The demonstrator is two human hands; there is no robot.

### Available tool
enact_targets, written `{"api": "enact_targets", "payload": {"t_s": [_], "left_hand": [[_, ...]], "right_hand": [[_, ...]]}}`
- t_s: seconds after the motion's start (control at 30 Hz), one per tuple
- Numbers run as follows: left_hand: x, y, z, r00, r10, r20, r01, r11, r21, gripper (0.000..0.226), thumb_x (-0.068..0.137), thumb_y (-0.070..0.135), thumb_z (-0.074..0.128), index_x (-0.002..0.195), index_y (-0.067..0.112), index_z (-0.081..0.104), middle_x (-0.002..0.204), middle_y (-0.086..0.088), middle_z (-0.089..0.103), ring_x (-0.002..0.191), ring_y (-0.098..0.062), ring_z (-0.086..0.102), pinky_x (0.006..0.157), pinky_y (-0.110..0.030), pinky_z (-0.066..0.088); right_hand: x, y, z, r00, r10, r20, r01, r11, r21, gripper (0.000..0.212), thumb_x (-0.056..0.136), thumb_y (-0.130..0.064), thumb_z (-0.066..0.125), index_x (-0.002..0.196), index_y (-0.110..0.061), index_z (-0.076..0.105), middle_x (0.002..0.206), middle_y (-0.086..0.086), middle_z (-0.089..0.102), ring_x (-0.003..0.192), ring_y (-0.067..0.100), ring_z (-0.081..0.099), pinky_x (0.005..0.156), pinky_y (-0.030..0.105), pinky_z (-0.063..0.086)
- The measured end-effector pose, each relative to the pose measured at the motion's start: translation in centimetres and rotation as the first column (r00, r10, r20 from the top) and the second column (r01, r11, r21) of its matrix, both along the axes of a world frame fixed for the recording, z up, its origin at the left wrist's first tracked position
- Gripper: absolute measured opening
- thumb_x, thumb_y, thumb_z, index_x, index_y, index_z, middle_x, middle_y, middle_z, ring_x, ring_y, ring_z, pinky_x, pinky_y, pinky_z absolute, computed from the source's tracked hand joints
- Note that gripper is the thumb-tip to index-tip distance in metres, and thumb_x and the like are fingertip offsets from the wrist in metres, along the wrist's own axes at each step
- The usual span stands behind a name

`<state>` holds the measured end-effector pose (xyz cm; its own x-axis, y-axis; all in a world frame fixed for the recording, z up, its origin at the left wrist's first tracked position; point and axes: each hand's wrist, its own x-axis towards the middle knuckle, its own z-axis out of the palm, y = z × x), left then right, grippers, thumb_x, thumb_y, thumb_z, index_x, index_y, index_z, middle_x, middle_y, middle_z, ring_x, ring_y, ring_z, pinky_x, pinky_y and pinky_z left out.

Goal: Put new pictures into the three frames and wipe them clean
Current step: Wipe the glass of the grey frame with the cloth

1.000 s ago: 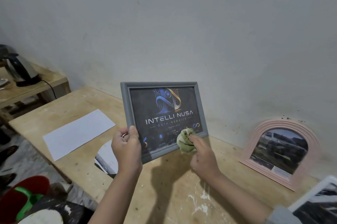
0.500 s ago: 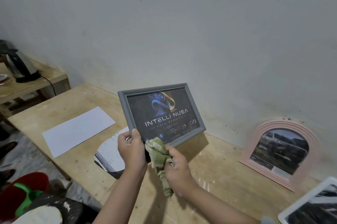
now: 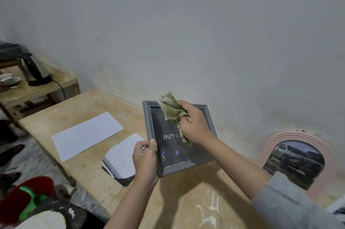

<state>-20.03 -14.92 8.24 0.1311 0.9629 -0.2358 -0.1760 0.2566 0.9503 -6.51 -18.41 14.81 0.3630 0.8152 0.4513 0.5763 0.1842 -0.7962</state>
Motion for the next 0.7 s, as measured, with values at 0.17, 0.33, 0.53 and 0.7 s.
{"api": "enact_targets", "payload": {"t_s": [0.17, 0.33, 0.53, 0.7], "left_hand": [[-0.1, -0.6, 0.4, 0.998, -0.053, -0.046, 0.059, 0.986, 0.155, 0.012, 0.094, 0.014, 0.057, 0.083, 0.01, 0.054, 0.066, -0.009, 0.049, 0.058, -0.018, 0.045, 0.055, -0.029, 0.038], [-0.9, 0.6, 0.1, 0.995, -0.02, -0.102, 0.045, 0.967, 0.251, 0.012, 0.094, 0.013, 0.055, 0.082, 0.012, 0.058, 0.06, -0.006, 0.057, 0.053, -0.017, 0.048, 0.053, -0.029, 0.042], [-1.0, 1.2, -1.1, 0.997, 0.065, -0.043, -0.056, 0.979, 0.194, 0.026, 0.089, 0.021, 0.045, 0.067, 0.007, 0.05, 0.065, -0.006, 0.05, 0.066, -0.019, 0.045, 0.063, -0.033, 0.039], [-1.3, 1.7, -1.2, 0.976, 0.03, 0.214, -0.01, 0.996, -0.092, 0.042, 0.09, 0.048, 0.057, 0.067, 0.014, 0.052, 0.072, -0.011, 0.051, 0.07, -0.022, 0.05, 0.072, -0.04, 0.043]], "right_hand": [[-0.6, 2.3, -1.8, 0.962, 0.03, 0.272, -0.028, 1.0, -0.009, 0.068, 0.069, 0.009, 0.034, 0.136, 0.0, 0.046, 0.144, 0.017, 0.041, 0.136, 0.021, 0.035, 0.115, 0.025, 0.024], [-2.8, 1.0, -5.0, 0.972, 0.03, 0.231, -0.035, 0.999, 0.02, 0.066, 0.067, 0.01, 0.036, 0.132, 0.002, 0.049, 0.14, 0.003, 0.04, 0.135, 0.014, 0.034, 0.114, 0.018, 0.022], [-6.8, -1.3, -8.0, 0.999, 0.037, 0.025, -0.037, 0.999, 0.001, 0.063, 0.069, 0.003, 0.035, 0.129, 0.001, 0.053, 0.136, 0.003, 0.047, 0.13, 0.01, 0.043, 0.11, 0.018, 0.031], [-8.6, -2.8, -9.6, 0.992, 0.125, -0.034, -0.125, 0.992, -0.015, 0.054, 0.068, 0.011, 0.036, 0.114, -0.004, 0.06, 0.107, 0.009, 0.064, 0.104, 0.021, 0.061, 0.09, 0.04, 0.05]]}}
